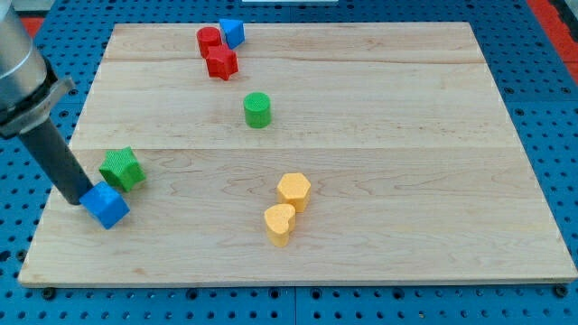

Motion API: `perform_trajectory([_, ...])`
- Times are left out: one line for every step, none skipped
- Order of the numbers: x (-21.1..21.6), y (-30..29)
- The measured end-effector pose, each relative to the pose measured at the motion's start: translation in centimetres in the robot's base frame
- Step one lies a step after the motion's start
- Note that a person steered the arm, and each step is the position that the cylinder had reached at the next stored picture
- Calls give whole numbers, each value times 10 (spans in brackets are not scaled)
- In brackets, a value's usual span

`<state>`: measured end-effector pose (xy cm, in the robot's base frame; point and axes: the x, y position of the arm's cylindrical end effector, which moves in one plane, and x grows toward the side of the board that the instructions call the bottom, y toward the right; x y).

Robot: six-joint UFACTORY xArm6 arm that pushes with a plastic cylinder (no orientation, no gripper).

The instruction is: Move green circle close to green star

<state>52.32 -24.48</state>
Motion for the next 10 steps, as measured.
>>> perform_trajectory([-27,-17])
perform_trajectory([-95,-9])
perform_trajectory([-132,119])
perform_trajectory([-167,151])
perform_trajectory([-167,237])
perform_trajectory([-126,271])
perform_trajectory([-106,252])
perform_trajectory([-123,234])
perform_trajectory([-150,213])
perform_trajectory([-138,95])
